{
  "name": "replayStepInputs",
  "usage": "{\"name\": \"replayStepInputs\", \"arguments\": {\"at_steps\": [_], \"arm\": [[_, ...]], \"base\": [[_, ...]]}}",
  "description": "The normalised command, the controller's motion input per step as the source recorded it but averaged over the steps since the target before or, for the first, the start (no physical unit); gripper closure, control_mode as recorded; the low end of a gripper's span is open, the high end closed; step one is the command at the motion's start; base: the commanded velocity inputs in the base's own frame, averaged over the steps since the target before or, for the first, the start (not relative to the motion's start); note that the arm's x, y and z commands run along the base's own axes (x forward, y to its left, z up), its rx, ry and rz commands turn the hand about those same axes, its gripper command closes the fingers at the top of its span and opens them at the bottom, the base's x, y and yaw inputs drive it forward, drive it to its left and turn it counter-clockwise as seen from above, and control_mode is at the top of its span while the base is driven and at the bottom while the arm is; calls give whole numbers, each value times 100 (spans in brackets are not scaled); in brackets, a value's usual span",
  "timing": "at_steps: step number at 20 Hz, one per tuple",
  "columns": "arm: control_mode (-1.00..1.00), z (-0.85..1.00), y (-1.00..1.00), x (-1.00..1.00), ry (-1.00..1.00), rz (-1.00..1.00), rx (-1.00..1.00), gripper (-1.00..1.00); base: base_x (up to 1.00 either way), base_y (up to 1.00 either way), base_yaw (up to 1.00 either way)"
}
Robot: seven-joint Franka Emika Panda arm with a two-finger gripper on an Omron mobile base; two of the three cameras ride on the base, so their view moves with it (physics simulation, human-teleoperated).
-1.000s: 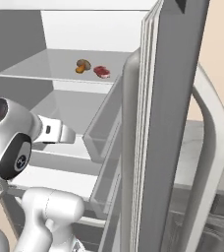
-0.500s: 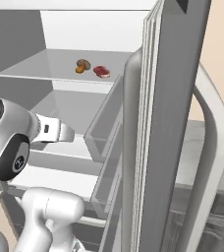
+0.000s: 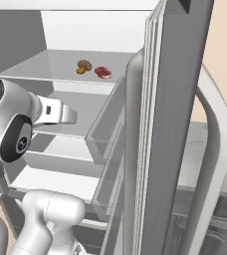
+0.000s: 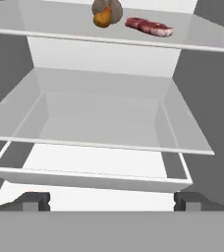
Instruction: Open the fridge, remove the banana, mushroom, and steak, and place them on any counter.
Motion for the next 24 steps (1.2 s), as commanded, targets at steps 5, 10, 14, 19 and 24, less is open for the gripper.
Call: {"name": "replayStepInputs", "arguments": {"at_steps": [5, 10, 14, 19, 24], "arm": [[-100, 32, 24, 53, -18, 0, 1, -100], [-100, 50, 33, 23, -14, 0, 1, -100], [-100, 42, 3, 16, -1, 0, 3, -100], [-100, 12, -1, 54, 0, 0, 7, -100], [-100, -1, 0, 83, 4, 0, 1, -100]], "base": [[0, 0, 0], [0, 0, 0], [0, 0, 0], [0, 0, 0], [0, 0, 0]]}}
